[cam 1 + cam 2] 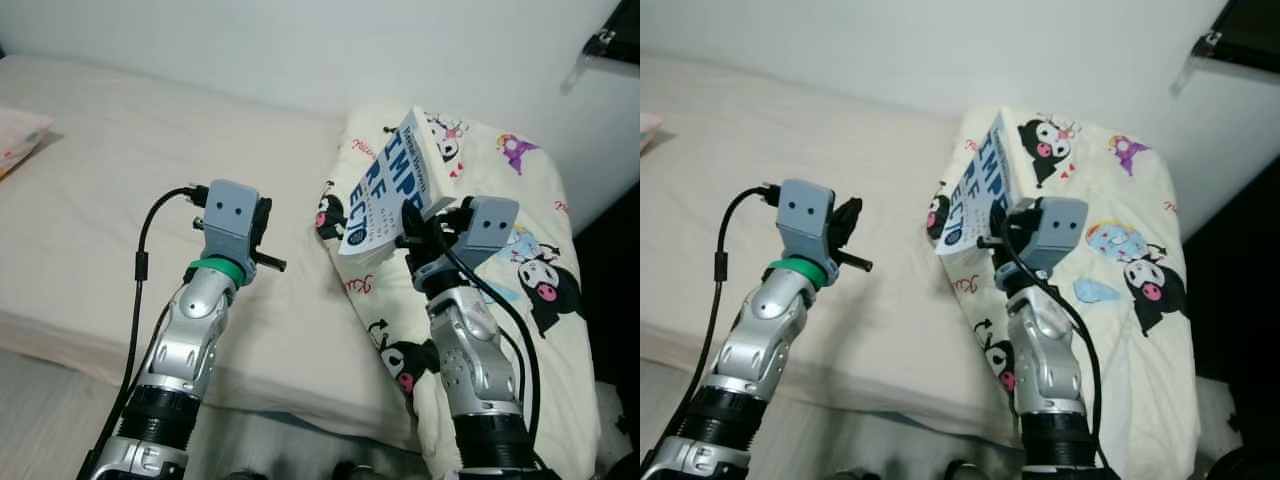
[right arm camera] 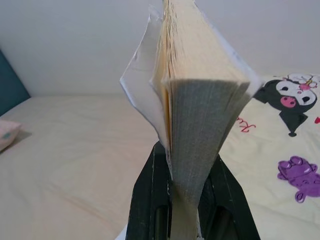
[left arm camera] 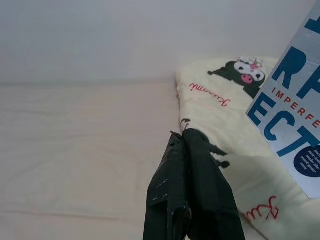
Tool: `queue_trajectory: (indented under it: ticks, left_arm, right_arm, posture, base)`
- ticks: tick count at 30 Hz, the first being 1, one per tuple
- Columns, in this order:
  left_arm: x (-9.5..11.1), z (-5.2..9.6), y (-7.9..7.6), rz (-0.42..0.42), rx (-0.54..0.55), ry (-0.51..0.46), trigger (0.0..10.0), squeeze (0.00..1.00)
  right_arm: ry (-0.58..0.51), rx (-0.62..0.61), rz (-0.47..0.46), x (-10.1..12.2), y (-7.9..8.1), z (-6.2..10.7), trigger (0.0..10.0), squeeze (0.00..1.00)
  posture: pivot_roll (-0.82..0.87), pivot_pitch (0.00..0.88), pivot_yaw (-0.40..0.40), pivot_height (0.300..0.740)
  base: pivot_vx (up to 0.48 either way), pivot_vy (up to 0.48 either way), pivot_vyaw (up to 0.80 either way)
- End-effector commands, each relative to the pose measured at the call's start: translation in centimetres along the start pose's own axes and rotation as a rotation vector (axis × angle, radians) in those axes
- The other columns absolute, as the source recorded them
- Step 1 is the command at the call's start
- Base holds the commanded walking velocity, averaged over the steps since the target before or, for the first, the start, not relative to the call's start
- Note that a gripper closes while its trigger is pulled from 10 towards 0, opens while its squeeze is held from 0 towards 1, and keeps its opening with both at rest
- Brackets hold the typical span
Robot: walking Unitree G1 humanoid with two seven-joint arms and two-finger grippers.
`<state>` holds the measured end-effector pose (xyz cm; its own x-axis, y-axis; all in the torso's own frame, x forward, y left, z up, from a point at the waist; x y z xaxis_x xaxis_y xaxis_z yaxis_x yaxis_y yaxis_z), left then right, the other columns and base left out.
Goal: Clean up the room
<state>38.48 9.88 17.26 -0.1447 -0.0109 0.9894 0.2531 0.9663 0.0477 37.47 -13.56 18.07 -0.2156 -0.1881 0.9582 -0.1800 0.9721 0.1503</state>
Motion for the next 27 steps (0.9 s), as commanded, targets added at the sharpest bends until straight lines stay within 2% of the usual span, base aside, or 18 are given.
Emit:
queue_trajectory:
  ticks: [1, 27]
  left_arm:
    - [-0.94, 0.32, -0.30, 0.001, -0.007, 0.027, 10.0, 0.00]
    - [-1.06, 0.53, -0.34, -0.003, -0.013, 0.031, 10.0, 0.00]
  right_arm:
    - [-0.033, -0.004, 0.005, 0.70, -0.08, 0.00, 10.0, 0.00]
    - [-0.024, 0.007, 0.008, 0.45, 0.25, 0.17, 10.0, 0.00]
  posture:
    - [-0.02, 0.066, 0.014, 0.740]
    - [-0.02, 0.065, 0.017, 0.740]
  base:
    - [-0.330, 0.000, 0.00]
    - [-0.329, 0.000, 0.00]
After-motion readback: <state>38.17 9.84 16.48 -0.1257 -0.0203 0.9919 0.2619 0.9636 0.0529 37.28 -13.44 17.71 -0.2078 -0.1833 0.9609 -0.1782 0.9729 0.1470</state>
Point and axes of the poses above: a point about 5 cm out from each wrist's last joint towards the gripper, its own z axis pointing back from the gripper into the wrist, its own x axis along the axis of the wrist's last joint, y = z × x, the point moved 5 cm from there along -z, pointing out of the wrist towards the gripper, and after that the axes turned 3 degrees about z, right-handed, at the moved point
